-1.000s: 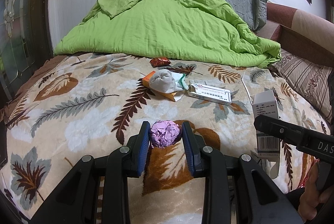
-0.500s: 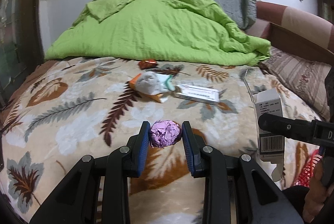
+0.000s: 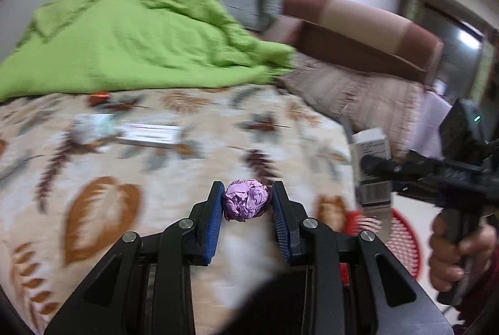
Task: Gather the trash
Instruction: 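Carry the purple ball and medicine box over the red wastebasket and release both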
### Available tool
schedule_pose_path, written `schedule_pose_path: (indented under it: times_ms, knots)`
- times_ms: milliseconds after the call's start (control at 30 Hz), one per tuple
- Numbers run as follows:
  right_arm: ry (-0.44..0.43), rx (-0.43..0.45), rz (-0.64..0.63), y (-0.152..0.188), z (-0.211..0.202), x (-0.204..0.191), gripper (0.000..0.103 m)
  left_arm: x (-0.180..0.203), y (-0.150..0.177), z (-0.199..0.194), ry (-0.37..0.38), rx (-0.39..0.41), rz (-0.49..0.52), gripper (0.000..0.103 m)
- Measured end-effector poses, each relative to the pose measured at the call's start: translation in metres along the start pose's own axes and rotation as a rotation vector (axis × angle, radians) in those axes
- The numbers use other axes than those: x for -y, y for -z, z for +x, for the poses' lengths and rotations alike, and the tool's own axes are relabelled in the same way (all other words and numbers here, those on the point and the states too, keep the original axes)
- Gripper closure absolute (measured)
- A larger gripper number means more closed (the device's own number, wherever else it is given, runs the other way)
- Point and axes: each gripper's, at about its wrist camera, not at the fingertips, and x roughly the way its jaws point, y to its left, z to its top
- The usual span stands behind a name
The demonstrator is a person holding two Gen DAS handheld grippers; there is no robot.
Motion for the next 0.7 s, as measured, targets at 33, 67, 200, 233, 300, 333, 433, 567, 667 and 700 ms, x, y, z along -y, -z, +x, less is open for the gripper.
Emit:
schedule_pose_path:
  times_ms: [33,67,200,233,300,333,433,567,667,700]
  knots:
    - [0.018,0.006,0.014,0.002,-0.01,0.008,0.058,0.011,-0.002,0.003,0.038,-0.011,0.007,0.073]
    - [0.042,0.009,0.029,0.007,-0.023,0.018,0.058,0.021,-0.002,0.006,0.067,-0.021,0.013,0.073]
    - [0.113,0.024,0.082,0.014,-0.058,0.053,0.058,0.068,-0.004,0.025,0.195,-0.082,0.048,0.073]
    - [0.127,0.03,0.098,0.016,-0.066,0.061,0.058,0.077,-0.004,0.029,0.213,-0.093,0.057,0.073]
    - [0.15,0.045,0.138,0.021,-0.082,0.078,0.058,0.101,-0.001,0.041,0.256,-0.127,0.086,0.073]
    - [0.163,0.054,0.157,0.024,-0.089,0.086,0.058,0.113,0.001,0.047,0.278,-0.146,0.1,0.073]
    - [0.188,0.073,0.198,0.027,-0.103,0.104,0.057,0.148,0.01,0.058,0.332,-0.197,0.146,0.073]
    - [0.212,0.079,0.226,0.032,-0.113,0.115,0.056,0.179,0.021,0.073,0.371,-0.246,0.193,0.073]
    - [0.211,0.07,0.249,0.033,-0.114,0.123,0.051,0.192,0.029,0.079,0.385,-0.288,0.215,0.066]
    - [0.215,0.069,0.255,0.034,-0.115,0.125,0.046,0.194,0.031,0.081,0.385,-0.3,0.218,0.062]
